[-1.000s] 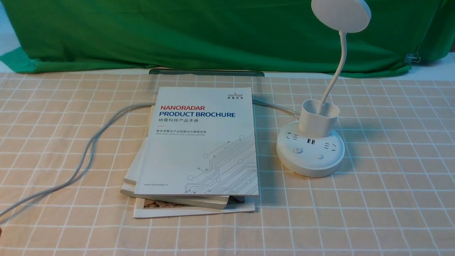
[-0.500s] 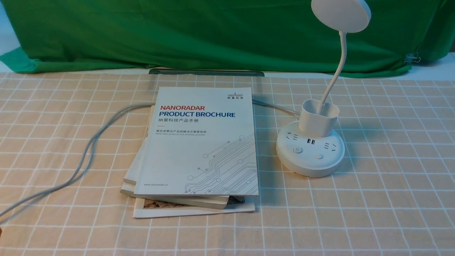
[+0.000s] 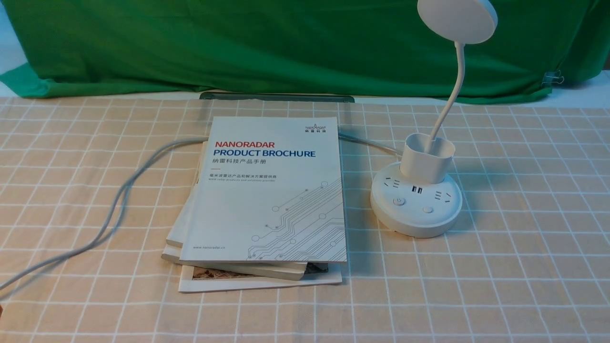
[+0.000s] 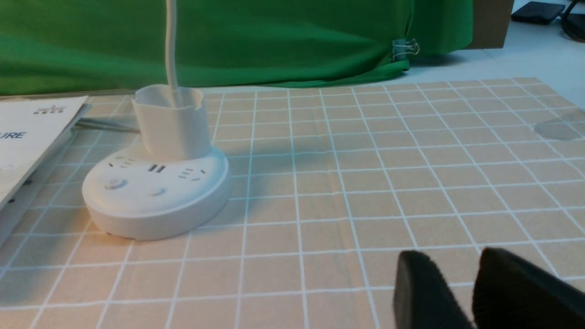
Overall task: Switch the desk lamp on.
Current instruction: Use the right arm to press the button switch on the lamp holder
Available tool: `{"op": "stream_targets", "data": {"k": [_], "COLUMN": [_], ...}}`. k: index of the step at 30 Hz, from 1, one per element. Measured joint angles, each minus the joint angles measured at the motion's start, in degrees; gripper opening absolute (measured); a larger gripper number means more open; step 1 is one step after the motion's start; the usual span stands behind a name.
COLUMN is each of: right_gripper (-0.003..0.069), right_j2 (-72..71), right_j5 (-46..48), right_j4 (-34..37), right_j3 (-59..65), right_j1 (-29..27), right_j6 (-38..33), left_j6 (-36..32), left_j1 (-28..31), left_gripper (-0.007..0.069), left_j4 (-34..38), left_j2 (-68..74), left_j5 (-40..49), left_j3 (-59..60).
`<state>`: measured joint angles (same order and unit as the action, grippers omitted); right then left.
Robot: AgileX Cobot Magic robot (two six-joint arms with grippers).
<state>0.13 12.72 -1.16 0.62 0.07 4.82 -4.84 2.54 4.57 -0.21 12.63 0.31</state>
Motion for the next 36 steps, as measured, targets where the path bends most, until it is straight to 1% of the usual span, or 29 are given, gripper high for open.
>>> {"op": "stream_targets", "data": {"k": [7,8,11,12,13,14,15,16,20,21,22,24,25,26,29,32,33,36], "right_gripper": [0.0241,0.0241,0.0241,0.0241,0.0241,0.0241,0.0241,0.0241,0.0241,0.0241,0.0241,0.0241,0.0241,0.0241,0.0241,0.0241,0.0239,0.0237], "right_j2": [0.0,0.0,0.0,0.0,0.0,0.0,0.0,0.0,0.0,0.0,0.0,0.0,0.0,0.0,0.0,0.0,0.0,0.0], "right_j5": [0.0,0.0,0.0,0.0,0.0,0.0,0.0,0.0,0.0,0.0,0.0,-0.1,-0.1,0.0,-0.3,-2.2,-3.6,-9.4], "right_j4": [0.0,0.0,0.0,0.0,0.0,0.0,0.2,0.3,7.0,7.3,8.9,9.5,9.5,9.3,6.9,5.8,5.7,5.4], "right_j3": [0.0,0.0,0.0,0.0,0.0,0.0,0.0,0.0,0.0,0.0,0.0,0.0,0.0,0.0,0.0,0.0,0.0,0.0], "right_j1": [0.0,0.0,0.0,0.0,0.0,0.0,0.0,0.0,0.0,0.0,0.0,0.0,0.0,0.0,0.0,0.0,0.0,0.7], "right_j6": [0.5,1.3,7.9,8.4,12.2,14.5,19.0,19.7,43.5,44.9,53.8,59.2,59.3,57.8,50.4,46.6,45.8,39.9], "left_j6": [0.0,0.0,0.0,0.0,0.0,0.0,0.0,0.0,0.0,0.0,0.0,0.0,0.0,0.0,0.0,0.0,0.0,0.0], "left_j1": [0.0,0.0,0.0,0.0,0.0,0.0,0.0,0.0,0.0,0.0,0.0,0.0,0.0,0.0,0.0,0.0,0.0,0.0], "left_gripper": [0.0021,0.0021,0.0021,0.0021,0.0021,0.0021,0.0021,0.0021,0.0021,0.0021,0.0021,0.0021,0.0021,0.0021,0.0021,0.0021,0.0021,0.0021], "left_j4": [0.0,0.0,0.0,0.0,0.0,0.0,0.0,0.0,0.0,0.0,0.0,0.0,0.0,0.0,0.0,0.0,0.0,0.0], "left_j2": [0.0,0.0,0.0,0.0,0.0,0.0,0.0,0.0,0.0,0.0,0.0,0.0,0.0,0.0,0.0,0.0,0.0,0.0], "left_j5": [0.0,0.0,0.0,0.0,0.0,0.0,0.0,0.0,0.0,0.0,0.0,0.0,0.0,0.0,0.0,0.0,0.0,0.0], "left_j3": [0.0,0.0,0.0,0.0,0.0,0.0,0.0,0.0,0.0,0.0,0.0,0.0,0.0,0.0,0.0,0.0,0.0,0.0]}}
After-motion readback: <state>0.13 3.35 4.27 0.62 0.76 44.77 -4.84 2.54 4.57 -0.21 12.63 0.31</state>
